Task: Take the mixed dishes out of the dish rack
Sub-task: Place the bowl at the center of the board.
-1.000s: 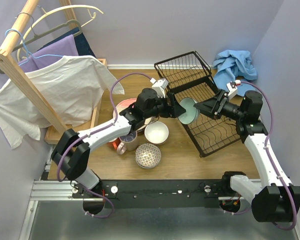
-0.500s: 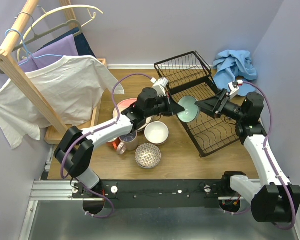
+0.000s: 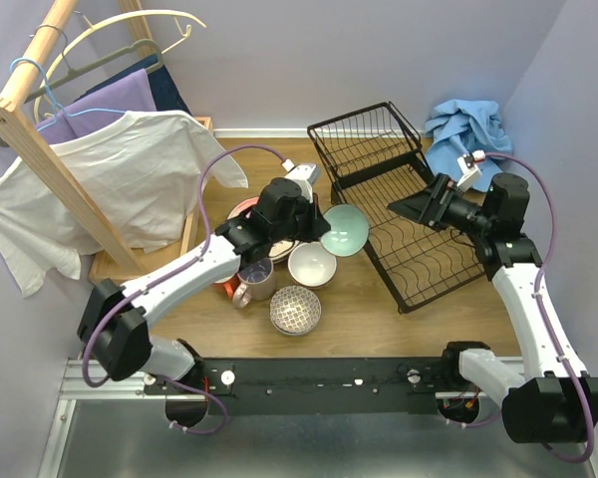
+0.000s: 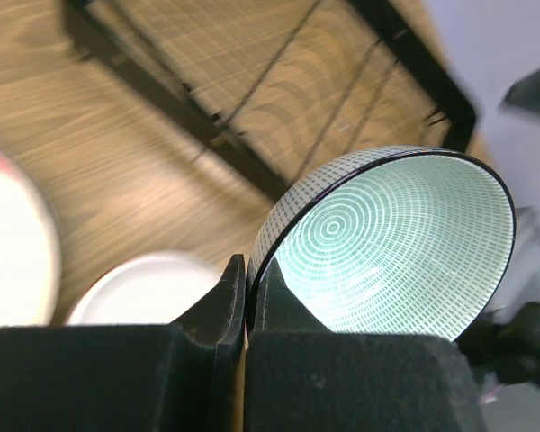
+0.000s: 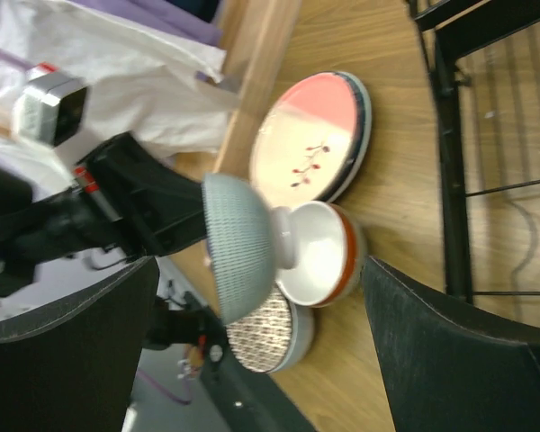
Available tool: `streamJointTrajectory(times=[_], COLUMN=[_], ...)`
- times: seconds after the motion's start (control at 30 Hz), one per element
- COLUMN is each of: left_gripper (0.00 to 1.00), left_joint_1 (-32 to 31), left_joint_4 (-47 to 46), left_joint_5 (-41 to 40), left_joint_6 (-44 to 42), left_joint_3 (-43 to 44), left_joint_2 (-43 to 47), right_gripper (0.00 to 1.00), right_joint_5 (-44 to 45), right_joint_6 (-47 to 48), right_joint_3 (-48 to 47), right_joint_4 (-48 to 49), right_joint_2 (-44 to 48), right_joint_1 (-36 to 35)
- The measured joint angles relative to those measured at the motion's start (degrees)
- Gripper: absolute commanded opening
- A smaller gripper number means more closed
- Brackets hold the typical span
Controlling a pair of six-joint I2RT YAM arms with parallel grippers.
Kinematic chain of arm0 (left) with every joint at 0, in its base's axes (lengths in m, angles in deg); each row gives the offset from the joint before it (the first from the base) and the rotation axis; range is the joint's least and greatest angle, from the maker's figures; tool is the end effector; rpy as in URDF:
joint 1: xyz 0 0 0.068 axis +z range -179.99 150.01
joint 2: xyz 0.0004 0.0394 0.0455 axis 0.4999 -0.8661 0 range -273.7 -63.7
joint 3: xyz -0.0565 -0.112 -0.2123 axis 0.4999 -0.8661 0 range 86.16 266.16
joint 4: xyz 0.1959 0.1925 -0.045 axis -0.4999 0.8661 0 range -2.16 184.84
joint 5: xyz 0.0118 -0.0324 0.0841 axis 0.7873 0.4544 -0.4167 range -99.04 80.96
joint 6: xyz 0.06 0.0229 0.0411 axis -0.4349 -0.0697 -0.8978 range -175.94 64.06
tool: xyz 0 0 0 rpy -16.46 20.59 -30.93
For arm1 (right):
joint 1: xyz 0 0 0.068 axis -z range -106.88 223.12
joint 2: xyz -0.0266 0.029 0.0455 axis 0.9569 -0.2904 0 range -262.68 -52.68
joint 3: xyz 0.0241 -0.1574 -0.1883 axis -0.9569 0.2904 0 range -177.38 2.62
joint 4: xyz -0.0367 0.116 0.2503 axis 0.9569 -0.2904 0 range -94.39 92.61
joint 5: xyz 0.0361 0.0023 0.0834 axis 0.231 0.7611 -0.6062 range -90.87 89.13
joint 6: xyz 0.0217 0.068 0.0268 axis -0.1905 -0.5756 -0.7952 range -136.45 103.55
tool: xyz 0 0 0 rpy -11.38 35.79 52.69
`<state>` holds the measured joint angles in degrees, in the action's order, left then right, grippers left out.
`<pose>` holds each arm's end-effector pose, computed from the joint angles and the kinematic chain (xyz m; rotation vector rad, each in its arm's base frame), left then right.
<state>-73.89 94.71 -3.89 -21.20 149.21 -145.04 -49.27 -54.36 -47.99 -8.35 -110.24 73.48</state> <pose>0.2683 -0.2663 0.2632 0.2321 2.1314 -0.9368 0.2728 0.0466 0.3051 0.0351 1.9614 1.2300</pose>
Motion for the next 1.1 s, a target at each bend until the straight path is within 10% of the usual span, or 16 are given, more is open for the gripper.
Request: streamJointTrajectory(times=[0.53, 1.1], left_gripper=[0.00, 0.16], left_joint_1=[-8.90, -11.80], left_joint_4=[33.73, 35.98], left_joint_5=[-11.63, -13.88], left_joint_6=[-6.60, -5.90], left_joint_3=[-6.19, -10.88], left_joint_2=[16.61, 10.95], right_gripper=[1.00, 1.00], right_joint_5=[9.81, 11.58], right_joint_6=[10.73, 11.39], right_joint_3=[-1.42, -0.28], right_joint_4=[-6.67, -6.75], right_joint_2=[-2.80, -3.67], right_joint_1=[0.00, 0.00])
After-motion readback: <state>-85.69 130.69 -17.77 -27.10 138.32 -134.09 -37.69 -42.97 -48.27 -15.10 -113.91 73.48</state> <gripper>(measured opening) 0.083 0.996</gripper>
